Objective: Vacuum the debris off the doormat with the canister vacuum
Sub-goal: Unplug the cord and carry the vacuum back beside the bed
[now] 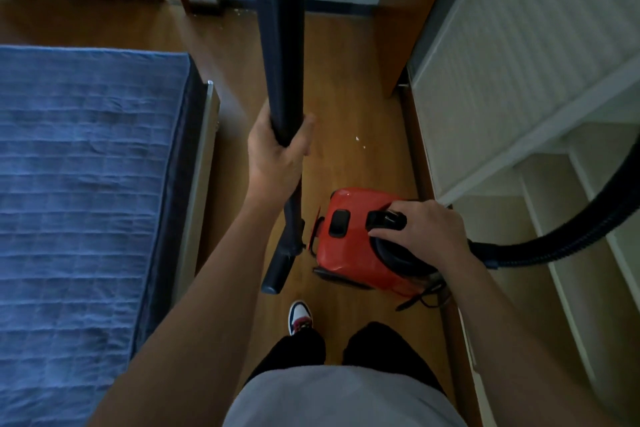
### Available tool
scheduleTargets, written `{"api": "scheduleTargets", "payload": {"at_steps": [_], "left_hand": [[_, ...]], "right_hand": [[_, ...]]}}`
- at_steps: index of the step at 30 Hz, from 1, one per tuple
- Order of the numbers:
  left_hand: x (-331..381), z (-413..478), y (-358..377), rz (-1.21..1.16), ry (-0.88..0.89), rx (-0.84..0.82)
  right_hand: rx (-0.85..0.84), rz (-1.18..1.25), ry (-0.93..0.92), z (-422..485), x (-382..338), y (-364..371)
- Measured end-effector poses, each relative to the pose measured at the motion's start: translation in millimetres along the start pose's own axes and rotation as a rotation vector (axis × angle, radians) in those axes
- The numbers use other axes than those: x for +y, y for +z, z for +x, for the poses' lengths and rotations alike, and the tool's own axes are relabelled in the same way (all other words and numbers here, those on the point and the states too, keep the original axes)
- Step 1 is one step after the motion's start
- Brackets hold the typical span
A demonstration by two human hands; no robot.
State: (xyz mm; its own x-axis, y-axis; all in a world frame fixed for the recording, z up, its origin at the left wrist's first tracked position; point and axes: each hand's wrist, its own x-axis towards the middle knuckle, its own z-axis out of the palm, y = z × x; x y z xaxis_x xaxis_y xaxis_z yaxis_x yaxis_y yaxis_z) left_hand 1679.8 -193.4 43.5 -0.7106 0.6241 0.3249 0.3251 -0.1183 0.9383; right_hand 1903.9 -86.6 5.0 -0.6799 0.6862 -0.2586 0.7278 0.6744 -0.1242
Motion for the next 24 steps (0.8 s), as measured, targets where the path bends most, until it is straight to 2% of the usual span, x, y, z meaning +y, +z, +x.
{"api": "scheduleTargets", "payload": {"at_steps": [6, 12, 24], "left_hand": [[-16, 80, -12, 0.011, 0.066, 0.027], [-43, 154, -9, 0.023, 0.047, 0.089], [-114, 348, 55, 0.087, -0.023, 0.226]], "right_hand": [[0.067, 0.013, -0.024, 79, -18, -33], [0.061, 0.03, -0.058, 164, -21, -58], [-0.004, 0.042, -0.244, 395, 0, -103]]}}
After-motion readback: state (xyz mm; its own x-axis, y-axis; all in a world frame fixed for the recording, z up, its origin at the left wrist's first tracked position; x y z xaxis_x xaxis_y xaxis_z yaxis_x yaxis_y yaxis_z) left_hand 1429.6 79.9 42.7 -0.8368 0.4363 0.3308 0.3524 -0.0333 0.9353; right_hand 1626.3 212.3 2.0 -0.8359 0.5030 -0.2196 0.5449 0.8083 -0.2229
